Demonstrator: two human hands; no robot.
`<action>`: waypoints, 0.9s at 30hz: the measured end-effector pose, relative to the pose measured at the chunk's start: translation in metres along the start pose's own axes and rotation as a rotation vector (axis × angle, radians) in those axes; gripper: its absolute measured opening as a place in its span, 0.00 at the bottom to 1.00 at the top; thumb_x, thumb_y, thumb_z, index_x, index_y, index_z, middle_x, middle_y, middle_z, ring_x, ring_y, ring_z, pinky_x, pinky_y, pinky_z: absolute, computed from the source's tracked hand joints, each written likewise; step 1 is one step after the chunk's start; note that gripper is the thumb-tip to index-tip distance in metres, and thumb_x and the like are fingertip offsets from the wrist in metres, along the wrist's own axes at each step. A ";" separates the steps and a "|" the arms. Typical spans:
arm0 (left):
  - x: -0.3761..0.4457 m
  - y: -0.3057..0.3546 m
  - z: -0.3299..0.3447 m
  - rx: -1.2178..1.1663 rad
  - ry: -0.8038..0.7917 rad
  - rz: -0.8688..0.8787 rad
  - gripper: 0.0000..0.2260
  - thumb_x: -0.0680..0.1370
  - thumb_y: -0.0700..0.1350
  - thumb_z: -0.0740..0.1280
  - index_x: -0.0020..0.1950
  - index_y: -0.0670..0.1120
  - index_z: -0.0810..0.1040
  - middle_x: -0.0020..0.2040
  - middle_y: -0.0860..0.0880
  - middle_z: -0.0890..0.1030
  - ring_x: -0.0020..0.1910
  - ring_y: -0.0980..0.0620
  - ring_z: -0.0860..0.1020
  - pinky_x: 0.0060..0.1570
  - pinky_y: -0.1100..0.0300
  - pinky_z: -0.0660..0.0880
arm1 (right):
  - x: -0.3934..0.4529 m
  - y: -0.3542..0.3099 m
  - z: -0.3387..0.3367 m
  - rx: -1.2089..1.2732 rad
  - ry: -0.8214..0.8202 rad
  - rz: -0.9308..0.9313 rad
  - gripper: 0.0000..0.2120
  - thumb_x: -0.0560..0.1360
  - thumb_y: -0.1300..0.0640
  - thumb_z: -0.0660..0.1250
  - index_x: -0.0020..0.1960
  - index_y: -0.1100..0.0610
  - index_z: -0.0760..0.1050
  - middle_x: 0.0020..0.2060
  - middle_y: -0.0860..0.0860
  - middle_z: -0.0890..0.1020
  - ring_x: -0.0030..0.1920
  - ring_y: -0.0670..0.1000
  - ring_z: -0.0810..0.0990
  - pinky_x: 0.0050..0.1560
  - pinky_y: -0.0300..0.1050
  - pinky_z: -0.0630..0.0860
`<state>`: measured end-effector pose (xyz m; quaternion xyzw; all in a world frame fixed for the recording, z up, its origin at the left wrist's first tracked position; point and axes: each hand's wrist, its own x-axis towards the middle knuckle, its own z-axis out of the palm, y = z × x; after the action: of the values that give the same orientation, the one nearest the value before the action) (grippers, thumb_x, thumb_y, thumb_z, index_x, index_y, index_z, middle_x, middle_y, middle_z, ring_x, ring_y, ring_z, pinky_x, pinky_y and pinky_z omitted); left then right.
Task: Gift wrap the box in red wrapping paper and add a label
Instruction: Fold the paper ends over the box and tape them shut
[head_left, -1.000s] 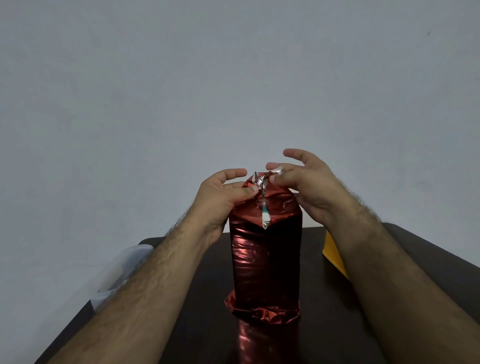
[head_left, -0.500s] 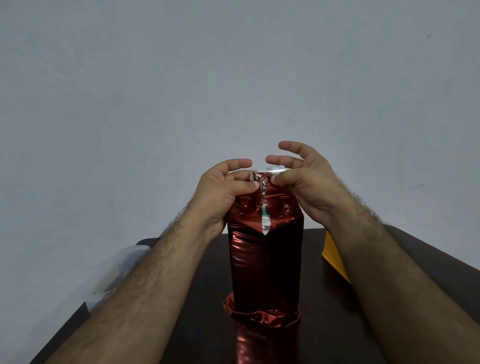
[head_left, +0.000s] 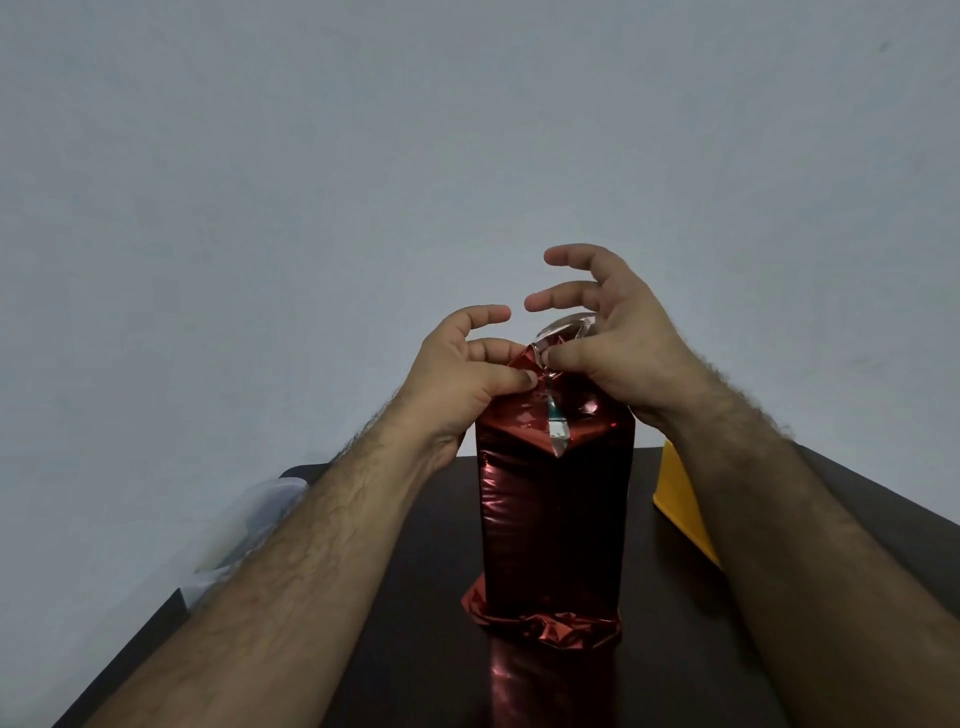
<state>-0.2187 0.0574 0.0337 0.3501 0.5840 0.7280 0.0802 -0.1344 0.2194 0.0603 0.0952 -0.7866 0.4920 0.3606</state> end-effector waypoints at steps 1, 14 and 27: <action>-0.001 0.001 0.000 0.020 0.003 0.009 0.30 0.73 0.24 0.74 0.71 0.46 0.75 0.47 0.44 0.88 0.45 0.45 0.87 0.46 0.50 0.84 | -0.002 -0.002 0.000 -0.055 -0.019 -0.043 0.43 0.67 0.76 0.74 0.73 0.43 0.70 0.56 0.49 0.85 0.47 0.55 0.87 0.46 0.54 0.84; -0.004 0.004 -0.001 0.157 0.044 0.076 0.28 0.72 0.27 0.77 0.67 0.47 0.78 0.48 0.43 0.89 0.50 0.42 0.89 0.56 0.42 0.85 | -0.011 -0.030 0.002 -0.510 -0.139 -0.313 0.48 0.69 0.75 0.66 0.79 0.37 0.62 0.53 0.42 0.79 0.45 0.47 0.84 0.44 0.40 0.82; -0.003 0.003 -0.004 0.156 0.104 0.118 0.14 0.78 0.32 0.75 0.60 0.44 0.83 0.46 0.44 0.89 0.47 0.47 0.88 0.53 0.50 0.84 | -0.007 -0.016 0.003 -0.681 -0.048 -0.306 0.35 0.70 0.67 0.69 0.72 0.42 0.73 0.42 0.37 0.83 0.50 0.46 0.79 0.55 0.52 0.80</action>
<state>-0.2182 0.0521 0.0345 0.3509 0.6208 0.7007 -0.0207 -0.1224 0.2079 0.0660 0.0976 -0.8901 0.1402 0.4226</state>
